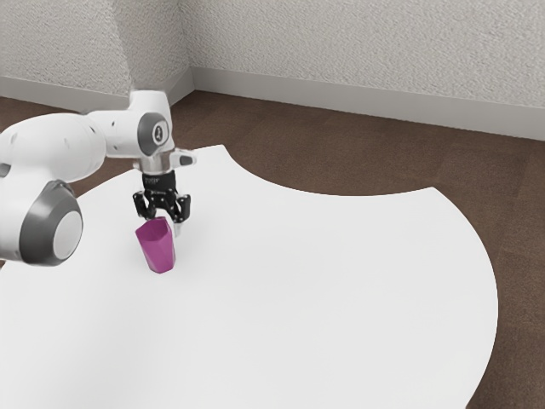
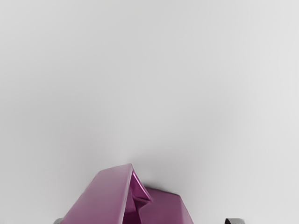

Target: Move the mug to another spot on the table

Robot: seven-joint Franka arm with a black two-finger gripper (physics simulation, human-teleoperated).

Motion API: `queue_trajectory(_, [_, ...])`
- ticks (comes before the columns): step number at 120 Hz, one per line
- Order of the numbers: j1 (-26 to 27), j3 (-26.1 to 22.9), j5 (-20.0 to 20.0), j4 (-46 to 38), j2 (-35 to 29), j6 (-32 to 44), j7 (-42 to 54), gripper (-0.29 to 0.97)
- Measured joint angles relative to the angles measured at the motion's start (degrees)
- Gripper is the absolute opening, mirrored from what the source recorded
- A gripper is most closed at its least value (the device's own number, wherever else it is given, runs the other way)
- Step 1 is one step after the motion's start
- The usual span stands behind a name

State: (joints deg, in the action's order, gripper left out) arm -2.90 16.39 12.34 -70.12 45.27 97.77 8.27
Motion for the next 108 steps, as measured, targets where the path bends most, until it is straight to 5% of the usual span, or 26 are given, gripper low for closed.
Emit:
queue_trajectory(56, [0.62,-0.07,-0.18,-4.35,-2.99,0.37,-1.23,0.11])
queue_trajectory(108, [12.59,-0.16,-11.81,-19.13,-17.97,-1.26,-4.5,-0.03])
